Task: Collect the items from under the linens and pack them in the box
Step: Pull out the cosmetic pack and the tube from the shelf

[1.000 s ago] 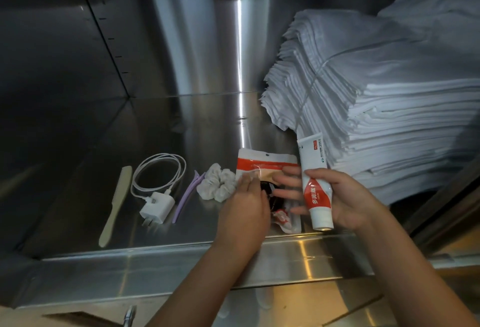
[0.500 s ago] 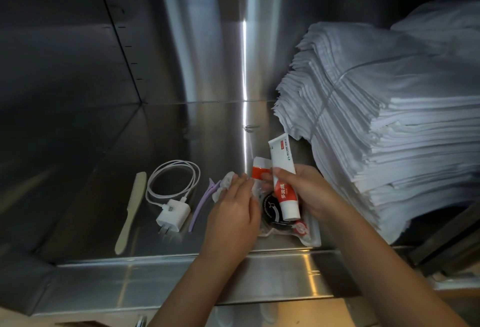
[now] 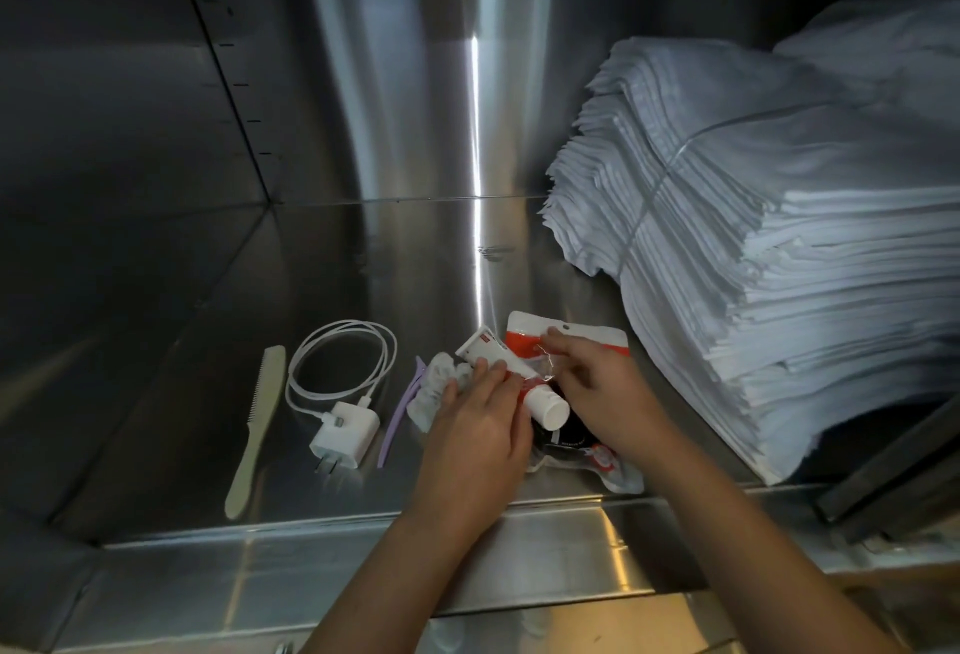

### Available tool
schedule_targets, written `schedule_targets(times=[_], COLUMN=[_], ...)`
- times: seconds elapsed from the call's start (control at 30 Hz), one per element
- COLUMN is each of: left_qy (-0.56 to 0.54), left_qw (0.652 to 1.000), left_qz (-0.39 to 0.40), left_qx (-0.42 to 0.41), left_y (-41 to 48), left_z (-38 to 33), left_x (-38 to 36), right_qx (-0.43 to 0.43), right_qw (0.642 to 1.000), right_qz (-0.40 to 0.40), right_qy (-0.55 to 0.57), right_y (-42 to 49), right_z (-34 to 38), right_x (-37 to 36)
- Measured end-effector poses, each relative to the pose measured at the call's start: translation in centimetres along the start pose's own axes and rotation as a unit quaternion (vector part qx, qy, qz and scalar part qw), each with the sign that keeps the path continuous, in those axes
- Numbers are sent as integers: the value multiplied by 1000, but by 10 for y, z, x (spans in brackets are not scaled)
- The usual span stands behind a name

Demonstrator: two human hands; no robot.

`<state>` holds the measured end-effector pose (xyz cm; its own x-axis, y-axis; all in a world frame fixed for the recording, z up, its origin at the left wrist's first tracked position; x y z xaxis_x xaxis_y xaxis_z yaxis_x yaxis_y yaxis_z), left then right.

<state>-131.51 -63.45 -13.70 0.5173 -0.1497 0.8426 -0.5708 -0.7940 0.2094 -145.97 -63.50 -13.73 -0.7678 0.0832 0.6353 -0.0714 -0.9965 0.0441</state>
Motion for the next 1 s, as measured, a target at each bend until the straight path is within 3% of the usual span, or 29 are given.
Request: schedule_targets(times=[0.23, 0.5, 0.7, 1.0], left_qy=[78, 128, 83, 40], left_qw=[997, 987, 980, 948], left_qz=[3, -6, 0, 52], left_qx=[-16, -94, -183, -312], left_y=[-1, -4, -5, -29], left_z=[0, -21, -43, -109], left_x=[10, 25, 19, -8], right_qx=[54, 38, -22, -161], right_qw=[985, 940, 895, 853], right_qz=[-44, -126, -208, -276], right_qy=[-157, -315, -393, -412], right_y=[-23, -58, -95, -184], right_z=[22, 33, 40, 42], right_x=[8, 6, 17, 36])
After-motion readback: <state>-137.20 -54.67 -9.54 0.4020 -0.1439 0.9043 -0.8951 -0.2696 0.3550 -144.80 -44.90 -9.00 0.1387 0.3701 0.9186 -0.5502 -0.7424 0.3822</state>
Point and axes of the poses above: each hand's wrist, its own y-axis towards the middle knuckle, its own x-axis out of the back of the hand, z = x × y, the point moved 4 cm from there along y, towards the middle knuckle, and after that the axes turned 10 degrees about z, right-handed, at the moved point
